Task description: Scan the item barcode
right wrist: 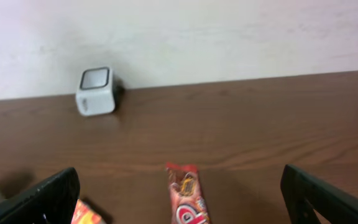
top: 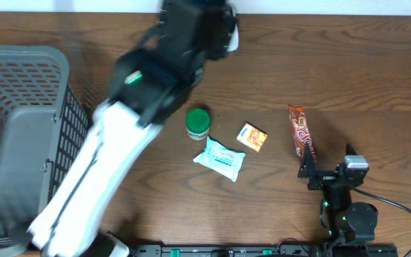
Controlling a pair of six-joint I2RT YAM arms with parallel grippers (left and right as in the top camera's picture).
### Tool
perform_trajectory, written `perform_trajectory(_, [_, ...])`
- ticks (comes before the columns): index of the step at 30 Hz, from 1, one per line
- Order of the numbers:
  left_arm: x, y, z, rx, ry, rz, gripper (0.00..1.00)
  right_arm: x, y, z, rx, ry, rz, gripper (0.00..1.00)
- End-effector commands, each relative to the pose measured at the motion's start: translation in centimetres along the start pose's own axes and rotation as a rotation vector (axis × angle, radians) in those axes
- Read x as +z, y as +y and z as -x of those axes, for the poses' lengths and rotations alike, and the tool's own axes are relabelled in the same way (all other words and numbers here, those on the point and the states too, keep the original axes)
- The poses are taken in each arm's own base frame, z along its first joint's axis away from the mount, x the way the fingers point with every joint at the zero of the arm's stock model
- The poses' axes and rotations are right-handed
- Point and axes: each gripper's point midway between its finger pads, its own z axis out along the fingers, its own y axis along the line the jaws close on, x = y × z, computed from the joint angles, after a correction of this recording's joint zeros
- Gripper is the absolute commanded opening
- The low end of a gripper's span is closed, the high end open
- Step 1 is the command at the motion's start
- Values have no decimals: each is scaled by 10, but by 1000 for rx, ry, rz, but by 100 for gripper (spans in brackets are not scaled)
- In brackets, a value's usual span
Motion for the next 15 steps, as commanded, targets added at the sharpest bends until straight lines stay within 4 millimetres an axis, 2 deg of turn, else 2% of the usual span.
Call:
perform_trajectory(1, [-46, 38, 21, 26, -80, 108, 82, -1, 6, 19, 18, -70, 30, 99])
perform_trajectory(4, [-85, 57, 35, -13, -152, 117, 82, -15, 51, 56, 50, -163, 283, 99])
perform_trajectory(6, [-111, 68, 41, -38, -198, 117, 82, -25, 67, 68, 217, -103, 378, 99])
perform_trajectory(8, [-133, 78, 46, -63, -240, 117, 82, -33, 73, 61, 353, 41, 390, 99])
perform_trajectory(10, [-156, 88, 50, -85, -284, 117, 82, -45, 76, 46, 392, 206, 373, 99])
perform_trajectory(12, [-177, 98, 52, -105, -321, 117, 82, -58, 74, 37, 375, 341, 322, 99])
perform_trajectory(15, [-203, 110, 51, -136, -366, 116, 82, -68, 66, 41, 316, 463, 245, 99])
